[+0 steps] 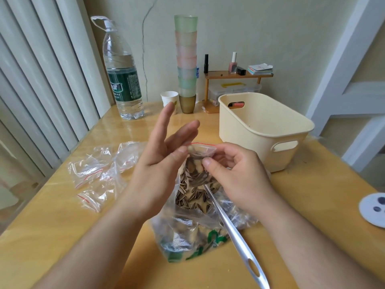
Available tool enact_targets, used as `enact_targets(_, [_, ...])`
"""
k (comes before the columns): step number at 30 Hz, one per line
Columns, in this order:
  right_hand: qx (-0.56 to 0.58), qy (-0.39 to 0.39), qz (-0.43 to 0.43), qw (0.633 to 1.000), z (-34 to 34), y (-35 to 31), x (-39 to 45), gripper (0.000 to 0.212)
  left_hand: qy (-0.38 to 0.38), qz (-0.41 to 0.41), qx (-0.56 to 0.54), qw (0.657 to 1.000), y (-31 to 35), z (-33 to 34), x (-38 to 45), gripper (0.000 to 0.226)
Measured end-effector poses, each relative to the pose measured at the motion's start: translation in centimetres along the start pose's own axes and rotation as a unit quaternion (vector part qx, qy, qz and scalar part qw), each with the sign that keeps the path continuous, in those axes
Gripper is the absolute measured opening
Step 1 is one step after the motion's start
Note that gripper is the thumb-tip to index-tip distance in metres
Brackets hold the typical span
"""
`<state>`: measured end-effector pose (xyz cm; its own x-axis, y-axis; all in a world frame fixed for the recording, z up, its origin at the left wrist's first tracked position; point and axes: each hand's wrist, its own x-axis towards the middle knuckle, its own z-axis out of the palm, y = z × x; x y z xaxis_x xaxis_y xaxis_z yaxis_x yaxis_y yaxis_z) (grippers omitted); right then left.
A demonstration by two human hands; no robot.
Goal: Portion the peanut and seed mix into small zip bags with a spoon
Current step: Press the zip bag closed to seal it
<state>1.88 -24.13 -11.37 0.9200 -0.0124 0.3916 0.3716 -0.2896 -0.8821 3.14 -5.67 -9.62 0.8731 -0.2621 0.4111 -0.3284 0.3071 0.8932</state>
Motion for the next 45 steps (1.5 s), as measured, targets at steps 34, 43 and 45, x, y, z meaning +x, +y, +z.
enact_targets(34, [-0.165,-0.058,-0.087,0.981,-1.1,-3.2,2.0,0.009,0.144,-0.074,0.025,0.987,-1.1,0.8,-0.1,0.033])
enact_targets(43, [-0.094,-0.029,-0.020,0.995,1.0,-1.7,1.4,0.024,0.157,-0.050,-0.003,0.986,-1.4,0.8,0.0,0.028])
enact_targets(45, [-0.132,0.009,-0.038,0.991,0.9,-1.7,1.1,0.020,0.149,-0.043,0.013,0.988,-1.7,0.8,0.1,0.030])
